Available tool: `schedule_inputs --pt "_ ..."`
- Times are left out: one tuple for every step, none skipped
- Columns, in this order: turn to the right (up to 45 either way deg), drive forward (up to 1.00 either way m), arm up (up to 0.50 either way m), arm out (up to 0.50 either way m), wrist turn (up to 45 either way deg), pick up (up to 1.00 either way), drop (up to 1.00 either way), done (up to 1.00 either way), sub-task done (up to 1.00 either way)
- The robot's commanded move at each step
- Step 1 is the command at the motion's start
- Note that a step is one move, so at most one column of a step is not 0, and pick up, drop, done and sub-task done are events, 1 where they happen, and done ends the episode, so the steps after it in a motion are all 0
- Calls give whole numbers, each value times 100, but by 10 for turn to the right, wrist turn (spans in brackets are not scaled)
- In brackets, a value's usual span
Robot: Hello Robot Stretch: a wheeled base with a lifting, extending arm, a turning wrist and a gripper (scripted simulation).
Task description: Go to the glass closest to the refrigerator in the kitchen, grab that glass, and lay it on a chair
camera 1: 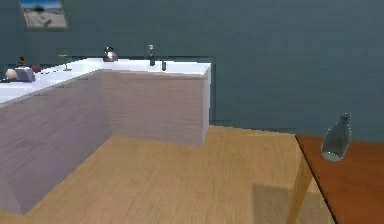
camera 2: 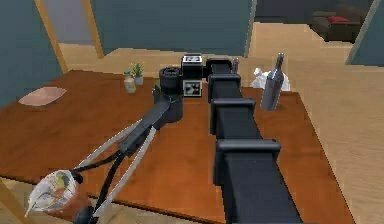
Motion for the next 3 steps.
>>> schedule_inputs --pt "0 0 0 0 390 0 0 0 0" --pt "0 0 -42 0 0 0 0 0 0" --pt "0 0 -32 0 0 0 0 0 0"
